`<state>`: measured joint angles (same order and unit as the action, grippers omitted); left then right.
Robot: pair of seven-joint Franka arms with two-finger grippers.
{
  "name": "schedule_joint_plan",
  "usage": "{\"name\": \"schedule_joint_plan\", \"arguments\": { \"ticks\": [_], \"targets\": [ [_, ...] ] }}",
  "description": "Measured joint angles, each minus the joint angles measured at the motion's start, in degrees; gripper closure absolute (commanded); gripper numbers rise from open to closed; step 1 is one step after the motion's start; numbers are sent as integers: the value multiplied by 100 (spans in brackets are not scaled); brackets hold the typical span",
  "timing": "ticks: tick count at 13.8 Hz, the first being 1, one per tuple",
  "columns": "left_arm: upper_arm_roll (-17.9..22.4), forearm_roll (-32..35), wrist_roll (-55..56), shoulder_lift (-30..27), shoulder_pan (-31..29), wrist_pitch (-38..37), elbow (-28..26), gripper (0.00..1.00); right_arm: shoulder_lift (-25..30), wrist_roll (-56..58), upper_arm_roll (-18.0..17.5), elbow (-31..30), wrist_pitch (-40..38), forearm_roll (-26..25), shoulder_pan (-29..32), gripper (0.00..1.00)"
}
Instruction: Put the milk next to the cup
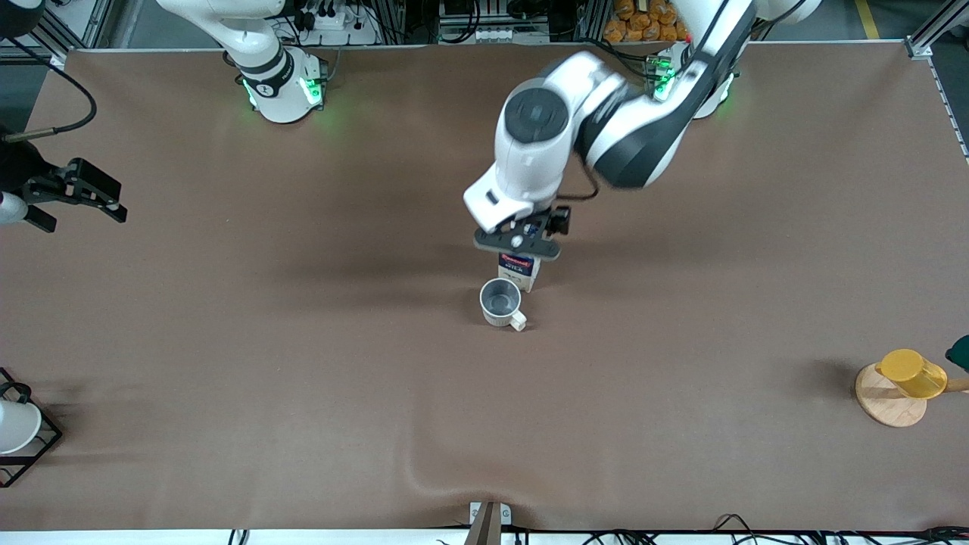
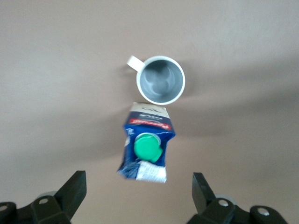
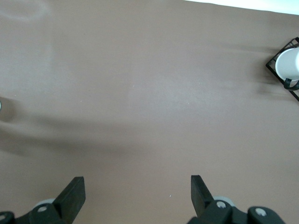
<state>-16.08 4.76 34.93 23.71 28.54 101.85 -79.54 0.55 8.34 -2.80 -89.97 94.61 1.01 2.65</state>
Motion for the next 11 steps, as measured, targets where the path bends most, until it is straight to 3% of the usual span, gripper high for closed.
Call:
{"name": "schedule_joint_plan", "arguments": {
  "ticks": [2, 5, 8, 11],
  "targets": [
    [128, 76, 28, -598, -419, -316, 11, 0, 26, 0, 1, 7, 4, -3, -18, 0],
    [168, 93, -643, -1166, -1795, -562, -38, 0, 45, 0, 10, 23, 11, -35, -27, 0],
    [162, 78, -2230, -1240, -3218, -593, -95, 0, 45, -10, 99, 24, 5, -59, -97, 0],
    [143, 36, -2599, -1242, -3863, -901, -152, 0, 45, -206, 188, 24, -14, -59, -220, 0]
  ]
}}
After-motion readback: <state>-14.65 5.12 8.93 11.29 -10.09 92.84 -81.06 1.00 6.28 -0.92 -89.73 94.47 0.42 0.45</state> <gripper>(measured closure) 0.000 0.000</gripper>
